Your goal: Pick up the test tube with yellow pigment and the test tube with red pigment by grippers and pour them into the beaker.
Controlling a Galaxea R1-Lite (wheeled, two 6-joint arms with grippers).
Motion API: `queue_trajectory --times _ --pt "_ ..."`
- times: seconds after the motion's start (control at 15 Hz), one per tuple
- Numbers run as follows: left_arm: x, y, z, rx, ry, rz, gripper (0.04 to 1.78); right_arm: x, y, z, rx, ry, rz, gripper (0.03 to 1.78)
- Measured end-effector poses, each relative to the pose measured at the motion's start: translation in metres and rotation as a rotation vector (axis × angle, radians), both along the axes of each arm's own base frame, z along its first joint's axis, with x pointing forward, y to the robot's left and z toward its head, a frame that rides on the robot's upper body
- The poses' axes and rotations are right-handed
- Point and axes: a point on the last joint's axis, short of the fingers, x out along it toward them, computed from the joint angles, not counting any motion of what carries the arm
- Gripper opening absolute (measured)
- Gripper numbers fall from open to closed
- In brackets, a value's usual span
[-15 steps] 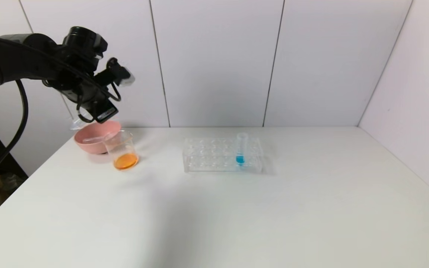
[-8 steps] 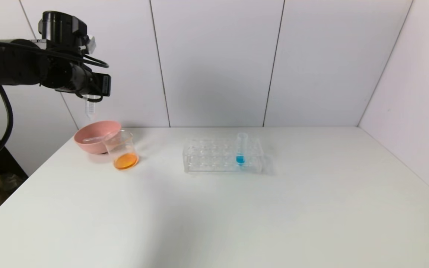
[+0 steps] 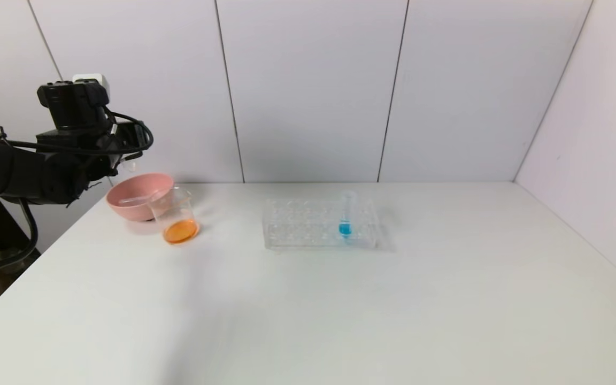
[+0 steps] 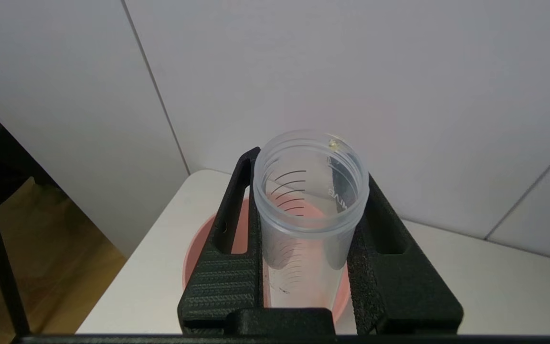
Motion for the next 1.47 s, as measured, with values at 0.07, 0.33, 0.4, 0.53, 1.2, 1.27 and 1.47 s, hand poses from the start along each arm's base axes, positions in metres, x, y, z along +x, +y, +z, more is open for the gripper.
queue_trajectory --times 0.07,0.33,0.4,0.53,1.2,1.27,1.47 --pt "0.006 0.004 -0.008 0.0 -0.021 0.009 0.5 0.0 0.0 0.0 0.0 0.0 0.0 1.71" --pt "0.036 0.023 -0.05 0.011 -0.019 0.051 0.5 0.0 0.0 0.0 0.001 0.0 0.0 1.71" --pt "0.041 0.027 -0.058 0.012 -0.009 0.059 0.5 0.0 0.0 0.0 0.0 0.0 0.0 1.71" --pt "0.05 0.03 -0.068 0.014 0.003 0.064 0.52 0.0 0.0 0.0 0.0 0.0 0.0 1.71" --pt "0.049 0.03 -0.055 0.014 -0.075 0.055 1.65 0.0 0.0 0.0 0.0 0.0 0.0 1.71" --pt "0.044 0.03 -0.051 0.01 -0.078 0.029 1.72 0.0 0.0 0.0 0.0 0.0 0.0 1.71" --pt "0.02 0.025 -0.039 0.006 -0.054 -0.109 1.77 0.0 0.0 0.0 0.0 0.0 0.0 1.71"
